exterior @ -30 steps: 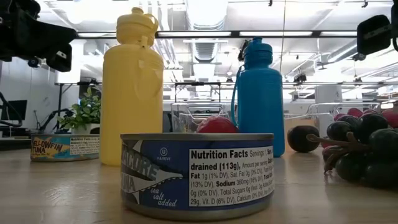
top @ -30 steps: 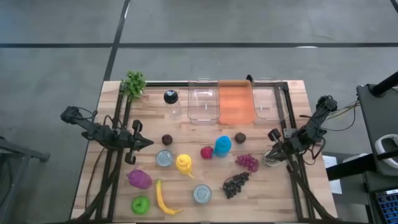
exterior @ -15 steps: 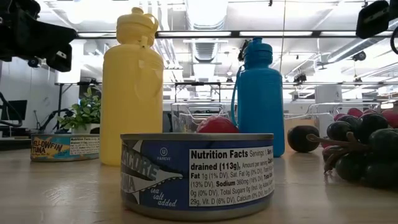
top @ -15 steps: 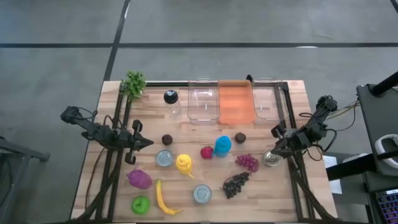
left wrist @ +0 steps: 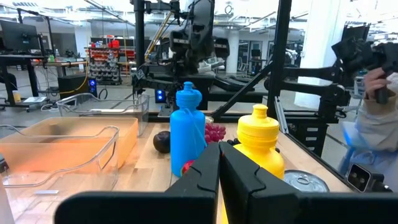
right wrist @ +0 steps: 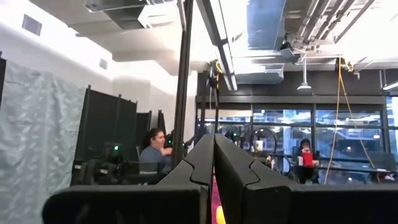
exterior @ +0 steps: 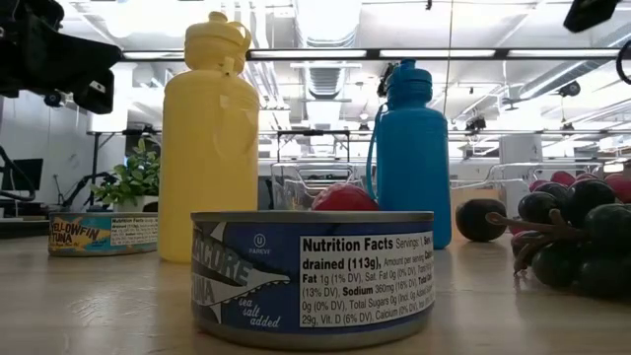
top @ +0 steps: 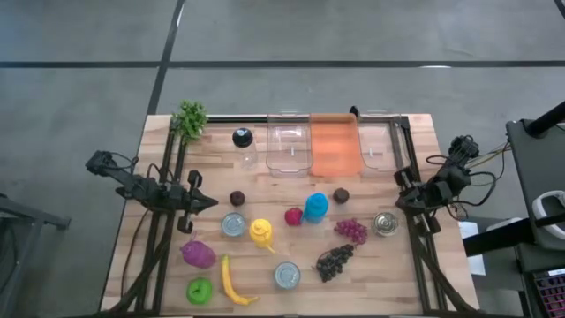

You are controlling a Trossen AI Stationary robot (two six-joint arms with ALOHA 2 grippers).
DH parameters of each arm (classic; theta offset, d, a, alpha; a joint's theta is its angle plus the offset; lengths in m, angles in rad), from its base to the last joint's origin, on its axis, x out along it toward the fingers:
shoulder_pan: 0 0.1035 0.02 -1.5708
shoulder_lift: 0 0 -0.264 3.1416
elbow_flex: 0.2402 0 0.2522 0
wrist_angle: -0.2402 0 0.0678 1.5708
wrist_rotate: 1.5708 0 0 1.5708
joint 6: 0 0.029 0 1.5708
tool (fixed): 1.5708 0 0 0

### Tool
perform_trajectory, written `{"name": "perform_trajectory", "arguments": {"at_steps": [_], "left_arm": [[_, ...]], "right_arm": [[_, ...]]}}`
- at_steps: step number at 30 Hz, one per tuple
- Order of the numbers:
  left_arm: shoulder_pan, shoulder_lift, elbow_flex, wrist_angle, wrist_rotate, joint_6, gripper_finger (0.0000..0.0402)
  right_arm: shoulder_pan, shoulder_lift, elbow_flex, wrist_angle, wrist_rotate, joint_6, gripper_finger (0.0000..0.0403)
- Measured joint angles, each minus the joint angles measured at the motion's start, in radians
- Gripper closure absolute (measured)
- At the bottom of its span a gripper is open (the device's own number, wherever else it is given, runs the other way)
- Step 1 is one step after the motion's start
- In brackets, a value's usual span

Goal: Pick & Place Food Item
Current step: Put the blue tumbler into the right transparent bin

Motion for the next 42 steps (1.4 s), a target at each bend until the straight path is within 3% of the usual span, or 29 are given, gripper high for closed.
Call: {"name": "perform_trajectory", "arguments": {"at_steps": [8,11,15,21,31,42], "left_arm": [[0.000,0.000,0.000,0.000,0.000,0.000,0.0385],[0.000,0.000,0.000,0.000,0.000,0.000,0.0385],[0.000,0.000,0.000,0.000,0.000,0.000,0.0385],[0.000,0.000,0.000,0.000,0.000,0.000,0.0385],[0.000,0.000,0.000,0.000,0.000,0.000,0.0385],[0.000,0.000,0.000,0.000,0.000,0.000,0.0385]], "right_arm": [[0.000,0.106,0.206,-0.120,0.015,-0.041,0.0394],[0.000,0.176,0.295,-0.157,0.078,-0.075,0.0394],[0.000,0.278,0.439,-0.330,0.179,-0.073,0.0394],[0.000,0.446,0.639,-0.601,0.267,0.018,0.0394],[-0.008,0.633,0.924,-1.005,0.270,0.260,0.0394],[-0.143,0.796,1.053,-1.235,0.253,0.492,0.0394]]}}
